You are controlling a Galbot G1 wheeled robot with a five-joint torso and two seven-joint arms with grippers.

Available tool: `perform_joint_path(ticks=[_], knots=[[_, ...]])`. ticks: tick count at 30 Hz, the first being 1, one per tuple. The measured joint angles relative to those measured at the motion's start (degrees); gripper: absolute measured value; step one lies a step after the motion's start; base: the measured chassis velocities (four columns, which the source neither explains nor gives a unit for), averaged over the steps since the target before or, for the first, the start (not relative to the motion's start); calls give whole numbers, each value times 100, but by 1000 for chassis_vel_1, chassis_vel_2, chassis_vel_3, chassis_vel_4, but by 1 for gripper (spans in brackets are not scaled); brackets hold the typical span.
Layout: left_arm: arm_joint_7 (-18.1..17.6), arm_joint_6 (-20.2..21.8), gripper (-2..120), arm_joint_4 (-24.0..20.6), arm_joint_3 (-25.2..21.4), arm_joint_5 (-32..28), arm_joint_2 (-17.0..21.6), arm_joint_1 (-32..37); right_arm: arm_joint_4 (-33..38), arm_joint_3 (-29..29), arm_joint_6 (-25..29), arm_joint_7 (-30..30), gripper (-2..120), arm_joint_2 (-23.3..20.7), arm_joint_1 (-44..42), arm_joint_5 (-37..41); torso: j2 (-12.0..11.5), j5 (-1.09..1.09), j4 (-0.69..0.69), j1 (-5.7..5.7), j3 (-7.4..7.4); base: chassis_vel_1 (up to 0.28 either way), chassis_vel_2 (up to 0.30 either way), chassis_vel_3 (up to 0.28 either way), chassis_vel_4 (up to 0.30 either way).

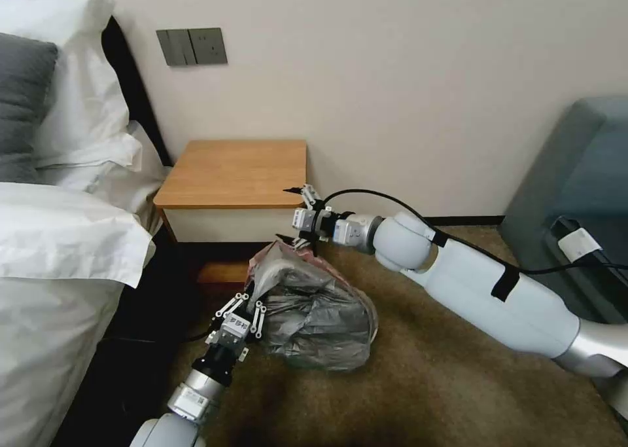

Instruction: Pick up the garbage bag from the table and place it over the trash can.

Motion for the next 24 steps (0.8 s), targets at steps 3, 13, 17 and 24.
perform_joint_path(ticks=[3, 13, 17, 24], knots=[[-128, 199, 10, -26, -93, -488, -62, -118, 309, 445, 58, 123, 100, -231, -432, -9, 0, 0, -1, 0, 0, 0, 0, 0, 0], [-453, 770, 10, 264, -142, -1645, -117, -512, 2028, 1902, 61, 725, 100, -849, -1904, 412, 0, -1, -1, 0, -1, 0, 0, 0, 0], [-690, 1067, 10, 344, -187, -2053, -113, -572, 2785, 2537, -208, 1606, 100, -843, -2841, 783, 0, 0, -2, 0, -1, 0, 0, 0, 0], [-1005, 1412, 10, 233, -226, -2608, -135, -489, 3694, 2636, -1109, 2980, 100, -563, -3765, 2732, 0, 0, -1, 0, -1, 0, 0, 0, 0]])
